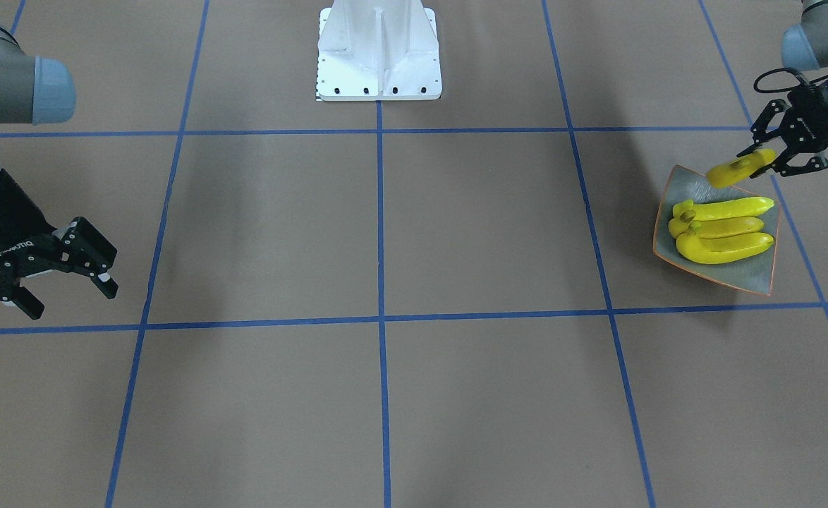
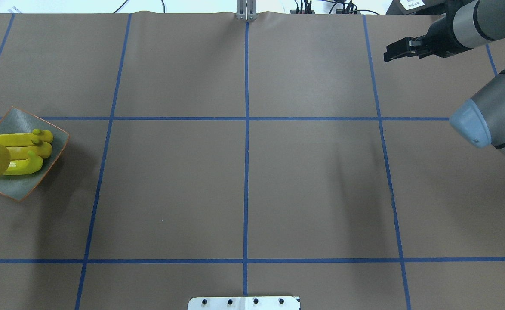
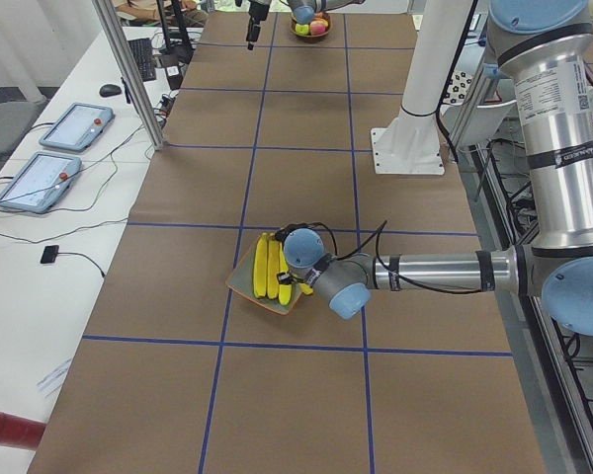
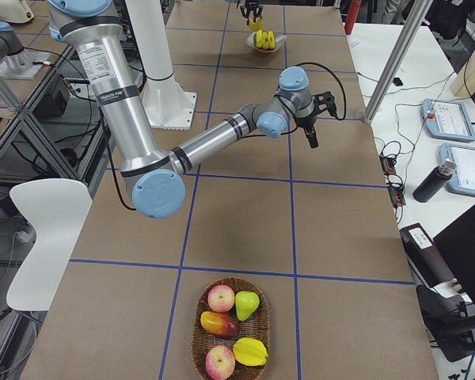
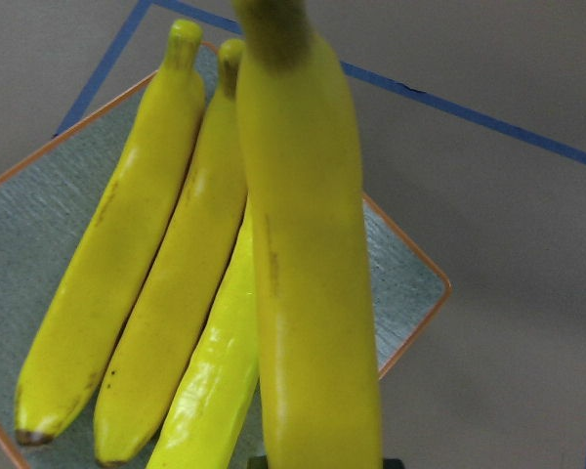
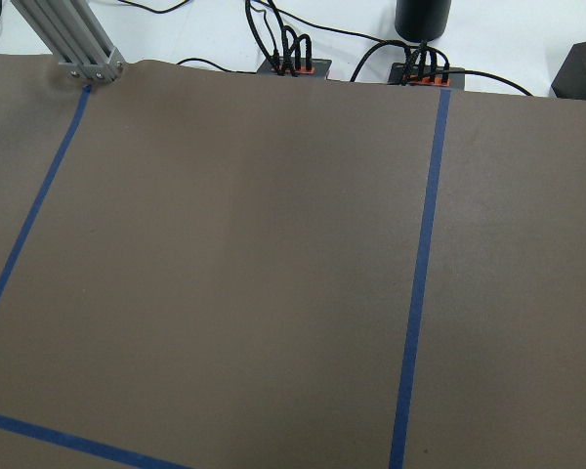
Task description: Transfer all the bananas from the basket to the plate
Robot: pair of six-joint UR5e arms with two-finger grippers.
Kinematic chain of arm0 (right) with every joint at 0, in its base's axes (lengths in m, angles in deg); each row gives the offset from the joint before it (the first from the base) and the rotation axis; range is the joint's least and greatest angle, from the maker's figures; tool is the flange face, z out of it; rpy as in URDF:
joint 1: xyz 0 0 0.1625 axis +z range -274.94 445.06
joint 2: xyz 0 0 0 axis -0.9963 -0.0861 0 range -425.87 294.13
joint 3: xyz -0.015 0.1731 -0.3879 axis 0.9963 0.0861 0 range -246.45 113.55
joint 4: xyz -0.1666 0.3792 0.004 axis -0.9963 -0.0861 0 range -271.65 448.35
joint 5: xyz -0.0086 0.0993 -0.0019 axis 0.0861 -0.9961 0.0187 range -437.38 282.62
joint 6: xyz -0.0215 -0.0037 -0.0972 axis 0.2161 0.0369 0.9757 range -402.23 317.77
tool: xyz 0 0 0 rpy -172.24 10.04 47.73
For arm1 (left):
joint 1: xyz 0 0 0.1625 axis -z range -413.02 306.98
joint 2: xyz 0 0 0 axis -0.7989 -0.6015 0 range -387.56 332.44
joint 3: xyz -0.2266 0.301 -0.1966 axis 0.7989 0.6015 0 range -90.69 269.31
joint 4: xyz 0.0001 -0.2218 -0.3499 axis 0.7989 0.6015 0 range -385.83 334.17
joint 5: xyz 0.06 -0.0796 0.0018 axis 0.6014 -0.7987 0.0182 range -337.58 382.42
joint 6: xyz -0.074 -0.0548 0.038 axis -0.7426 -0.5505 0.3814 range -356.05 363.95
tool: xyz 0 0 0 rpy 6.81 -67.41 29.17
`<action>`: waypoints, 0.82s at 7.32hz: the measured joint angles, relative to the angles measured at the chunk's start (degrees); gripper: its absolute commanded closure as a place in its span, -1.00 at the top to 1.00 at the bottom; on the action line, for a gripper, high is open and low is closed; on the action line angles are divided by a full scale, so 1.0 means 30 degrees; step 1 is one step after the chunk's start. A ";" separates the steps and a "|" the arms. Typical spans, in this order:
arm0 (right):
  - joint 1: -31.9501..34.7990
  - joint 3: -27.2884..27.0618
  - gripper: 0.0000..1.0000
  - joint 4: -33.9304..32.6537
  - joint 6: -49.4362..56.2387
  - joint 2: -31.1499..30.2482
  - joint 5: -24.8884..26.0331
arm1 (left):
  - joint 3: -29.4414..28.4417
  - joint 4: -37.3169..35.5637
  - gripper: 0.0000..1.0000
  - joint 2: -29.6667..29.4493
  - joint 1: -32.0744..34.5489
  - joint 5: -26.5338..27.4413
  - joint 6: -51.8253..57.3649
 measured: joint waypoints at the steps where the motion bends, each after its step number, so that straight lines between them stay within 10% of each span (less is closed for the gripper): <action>1: 0.0001 0.0011 1.00 -0.0012 -0.0003 -0.0007 0.0001 | -0.0024 -0.0006 -0.54 -0.0040 -0.0340 0.0360 -0.0017; 3: 0.0014 0.0027 1.00 -0.0029 -0.0023 -0.0024 0.0002 | -0.0038 -0.0017 0.27 -0.0195 -0.0887 0.0798 -0.0048; 6: 0.0017 0.0039 1.00 -0.0051 -0.0028 -0.0099 0.0001 | -0.0132 -0.0053 0.69 -0.0342 -0.1193 0.1065 -0.0091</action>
